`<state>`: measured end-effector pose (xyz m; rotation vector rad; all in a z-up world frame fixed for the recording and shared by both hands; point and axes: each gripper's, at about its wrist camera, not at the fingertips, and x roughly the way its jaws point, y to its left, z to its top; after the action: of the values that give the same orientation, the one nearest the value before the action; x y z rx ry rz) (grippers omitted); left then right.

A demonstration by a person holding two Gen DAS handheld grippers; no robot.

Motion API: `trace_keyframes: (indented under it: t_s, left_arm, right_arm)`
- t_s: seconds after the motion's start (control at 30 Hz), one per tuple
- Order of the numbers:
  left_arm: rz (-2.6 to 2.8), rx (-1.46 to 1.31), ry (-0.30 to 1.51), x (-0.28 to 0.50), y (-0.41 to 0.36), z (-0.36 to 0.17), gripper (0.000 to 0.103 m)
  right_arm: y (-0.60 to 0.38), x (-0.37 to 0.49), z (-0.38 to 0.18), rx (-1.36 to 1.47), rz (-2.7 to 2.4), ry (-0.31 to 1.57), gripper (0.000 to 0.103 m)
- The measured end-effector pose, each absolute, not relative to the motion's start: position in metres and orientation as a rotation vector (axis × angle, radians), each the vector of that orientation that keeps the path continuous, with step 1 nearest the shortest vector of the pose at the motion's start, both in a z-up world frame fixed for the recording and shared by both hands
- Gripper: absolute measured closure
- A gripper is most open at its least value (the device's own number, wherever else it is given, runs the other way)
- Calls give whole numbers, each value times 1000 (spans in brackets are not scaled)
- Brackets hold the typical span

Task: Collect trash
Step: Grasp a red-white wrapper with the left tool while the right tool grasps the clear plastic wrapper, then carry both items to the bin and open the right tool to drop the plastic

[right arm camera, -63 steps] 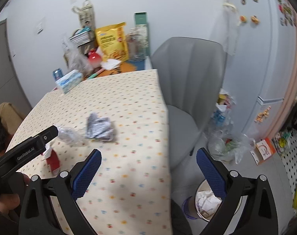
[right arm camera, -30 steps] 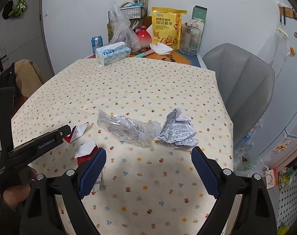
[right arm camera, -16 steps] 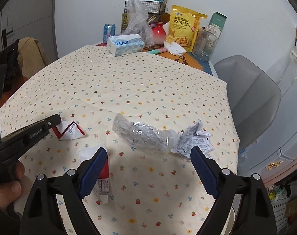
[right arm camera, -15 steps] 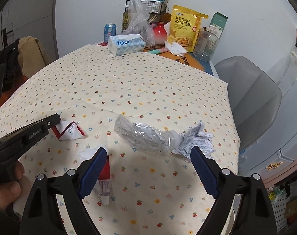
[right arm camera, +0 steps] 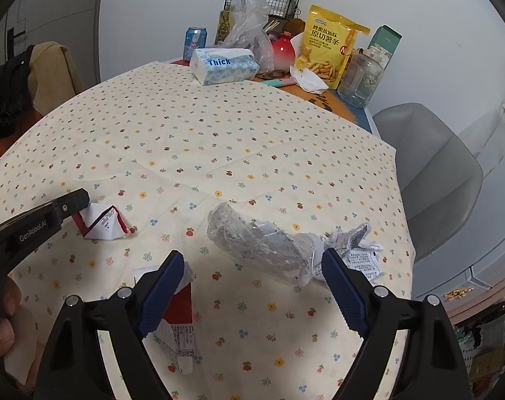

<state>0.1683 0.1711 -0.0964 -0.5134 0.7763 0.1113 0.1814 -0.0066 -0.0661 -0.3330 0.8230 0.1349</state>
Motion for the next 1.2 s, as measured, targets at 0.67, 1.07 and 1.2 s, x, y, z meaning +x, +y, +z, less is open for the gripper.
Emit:
trace_keyframes:
  t_s: [0.67, 1.07, 1.2]
  left_arm:
    - [132, -493, 750, 164, 167, -79, 99]
    - [103, -430, 702, 145, 139, -50, 99]
    - [83, -406, 690, 138, 125, -40, 99]
  right_arm:
    - [-7, 179, -54, -339, 184, 805, 66]
    - [-28, 131, -6, -283, 199, 703, 82]
    - [-40, 118, 5, -253, 196, 679, 82]
